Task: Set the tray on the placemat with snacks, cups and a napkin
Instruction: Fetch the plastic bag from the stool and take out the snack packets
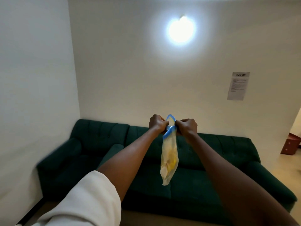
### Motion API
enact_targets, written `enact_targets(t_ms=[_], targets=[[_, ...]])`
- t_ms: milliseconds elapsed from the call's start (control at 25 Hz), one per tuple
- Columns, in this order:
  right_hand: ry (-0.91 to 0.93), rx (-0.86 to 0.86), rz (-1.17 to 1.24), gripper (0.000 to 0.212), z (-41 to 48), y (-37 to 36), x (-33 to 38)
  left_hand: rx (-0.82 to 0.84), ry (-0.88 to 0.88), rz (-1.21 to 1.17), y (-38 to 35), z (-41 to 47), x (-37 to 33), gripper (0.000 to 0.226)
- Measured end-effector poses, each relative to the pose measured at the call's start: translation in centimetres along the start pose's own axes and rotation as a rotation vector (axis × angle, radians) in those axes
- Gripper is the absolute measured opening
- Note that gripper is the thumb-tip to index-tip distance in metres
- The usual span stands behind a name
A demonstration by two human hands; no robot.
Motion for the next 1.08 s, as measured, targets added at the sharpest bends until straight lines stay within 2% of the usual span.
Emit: enact_targets(t_ms=[80, 320, 480, 600, 680, 760, 840, 920, 1000, 1080], targets=[[-0.03, -0.045, -0.045, 0.022, 0.3, 1.5, -1.4, 0.009, 0.017, -0.033, 0.9, 1.0, 1.2, 0.012], [-0.136, -0.153, -0.135, 0.023, 0.4, 5.9, -6.8, 0.011, 0.049, -0.017, 2.6, 3.8, 5.0, 0.014], [-0.147, -0.133, -0.146, 0.022, -0.7, 5.2, -8.3, 0.069, 0.034, -0.004, 0.8, 3.8, 5.5, 0.012], [-0.128, -0.077, -0.173, 0.029, -1.4, 4.2, -8.3, 0.101, 0.032, -0.025, -0.4, 3.8, 5.3, 0.013], [0.001, -0.092, -0.406, 0.037, -1.6, 4.3, -6.8, 0.112, 0.025, -0.022, -0.8, 4.0, 5.0, 0.013], [0.266, -0.101, -0.669, 0.032, -2.0, 3.2, -3.5, 0.105, 0.023, -0.018, -0.7, 4.3, 4.9, 0.013], [0.43, -0.007, -0.696, 0.023, -2.3, 0.2, -0.6, 0.089, 0.026, -0.023, -0.6, 4.3, 4.8, 0.014], [0.308, 0.203, -0.743, 0.018, -1.6, -3.3, -0.4, 0.068, 0.019, -0.022, -0.8, 3.7, 4.7, 0.014], [-0.003, 0.48, -0.728, 0.018, -2.1, -5.9, -2.8, 0.041, 0.008, -0.019, -1.0, 2.8, 4.9, 0.015], [-0.288, 0.609, -0.668, 0.031, -4.1, -6.5, -6.0, 0.021, -0.012, -0.005, -1.1, 1.9, 5.5, 0.017]])
Point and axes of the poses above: each hand's wrist, its own z-axis towards the middle knuckle, its own y-axis out of the back of the hand, x = y × z, the point moved 7 cm from there along z, towards the middle knuckle, and after that the axes turned 8 degrees about y, right-handed, at the moved point
